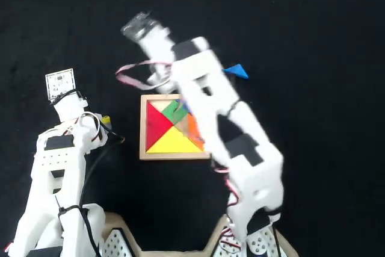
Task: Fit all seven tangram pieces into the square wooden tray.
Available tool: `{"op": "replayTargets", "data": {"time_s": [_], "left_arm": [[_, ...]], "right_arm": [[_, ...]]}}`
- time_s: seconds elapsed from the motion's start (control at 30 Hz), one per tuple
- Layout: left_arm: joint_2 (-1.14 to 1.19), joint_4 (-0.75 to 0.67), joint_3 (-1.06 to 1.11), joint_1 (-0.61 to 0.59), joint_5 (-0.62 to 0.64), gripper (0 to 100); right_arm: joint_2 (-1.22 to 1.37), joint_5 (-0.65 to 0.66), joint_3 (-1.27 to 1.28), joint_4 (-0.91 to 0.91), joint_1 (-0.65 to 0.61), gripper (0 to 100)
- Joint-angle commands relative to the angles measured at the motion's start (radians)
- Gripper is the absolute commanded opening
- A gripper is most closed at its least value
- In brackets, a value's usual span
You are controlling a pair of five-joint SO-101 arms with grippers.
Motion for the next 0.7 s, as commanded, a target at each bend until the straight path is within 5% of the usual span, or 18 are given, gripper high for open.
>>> {"op": "replayTargets", "data": {"time_s": [0.0, 0.3, 0.67], "left_arm": [[-0.025, -0.015, -0.007, 0.007, 0.002, 23], [-0.025, -0.015, -0.004, 0.008, 0.002, 23], [-0.025, -0.018, -0.001, 0.012, 0.002, 23]], "right_arm": [[-0.093, -0.002, -0.010, 0.003, 0.175, 1.1], [0.102, 0.005, -0.105, -0.170, 0.500, 1.1], [0.625, 0.006, -0.852, 0.015, 0.488, 1.1]]}}
